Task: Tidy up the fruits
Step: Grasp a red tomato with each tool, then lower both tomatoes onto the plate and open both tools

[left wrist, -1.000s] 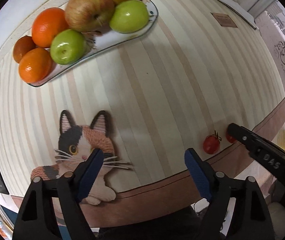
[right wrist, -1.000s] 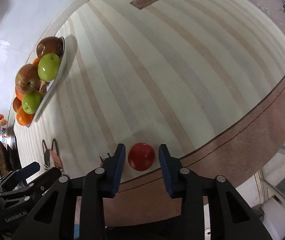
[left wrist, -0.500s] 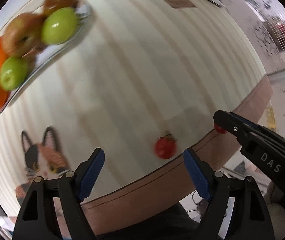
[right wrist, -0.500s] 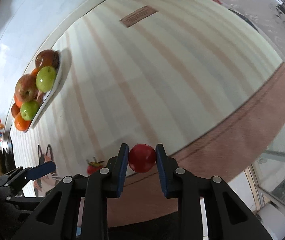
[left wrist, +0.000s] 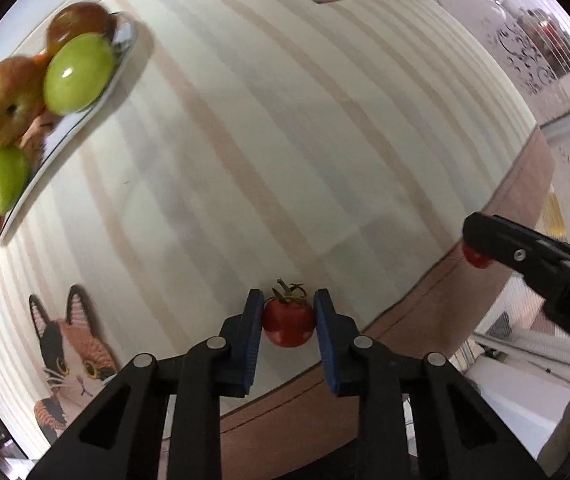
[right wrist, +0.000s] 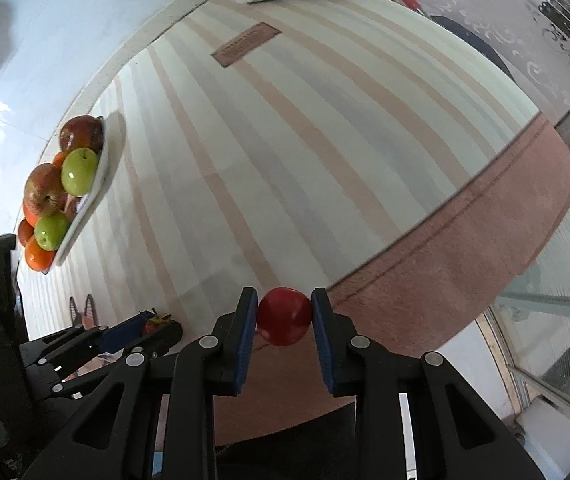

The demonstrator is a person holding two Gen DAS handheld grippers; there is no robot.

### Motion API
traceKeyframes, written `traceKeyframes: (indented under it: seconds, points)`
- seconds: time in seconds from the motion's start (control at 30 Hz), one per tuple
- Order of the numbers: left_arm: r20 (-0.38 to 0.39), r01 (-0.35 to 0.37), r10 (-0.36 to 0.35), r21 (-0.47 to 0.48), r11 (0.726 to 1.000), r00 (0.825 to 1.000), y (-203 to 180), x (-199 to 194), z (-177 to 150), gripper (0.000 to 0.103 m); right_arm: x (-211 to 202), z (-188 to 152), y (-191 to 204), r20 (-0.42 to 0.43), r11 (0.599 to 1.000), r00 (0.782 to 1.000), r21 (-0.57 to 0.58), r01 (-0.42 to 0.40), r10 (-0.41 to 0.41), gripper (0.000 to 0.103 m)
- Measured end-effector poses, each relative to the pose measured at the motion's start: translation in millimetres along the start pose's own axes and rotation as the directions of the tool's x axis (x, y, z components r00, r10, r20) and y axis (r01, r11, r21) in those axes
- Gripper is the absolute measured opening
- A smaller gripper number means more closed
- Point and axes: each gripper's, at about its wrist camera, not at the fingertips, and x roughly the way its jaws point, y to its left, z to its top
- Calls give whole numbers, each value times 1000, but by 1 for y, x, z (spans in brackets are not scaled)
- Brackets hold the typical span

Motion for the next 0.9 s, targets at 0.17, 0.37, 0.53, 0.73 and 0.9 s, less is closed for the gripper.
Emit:
traceKeyframes:
  seconds: [0.17,0.37,0.53,0.73,0.9]
  points:
    - [52,-3,9,-112,994,999,37,-24,-8,23,-4,9,33,12,996,998,-68,-59,60,30]
    - [194,-9,69,-297,955,979,103,-78,-21,23,4,22,103,1,967,985,-191,-168,172,30]
    - [268,-18,144,-425,905,953,175,-96,-23,23,18,34,171,6,918,970,-325,-229,244,30]
    - [301,-7,185,-508,862,935,225,-92,-15,23,42,46,220,30,870,966,-444,-215,255,30]
    - [286,-17,196,-525,851,938,242,-76,-2,23,67,55,241,18,852,974,-489,-190,228,30]
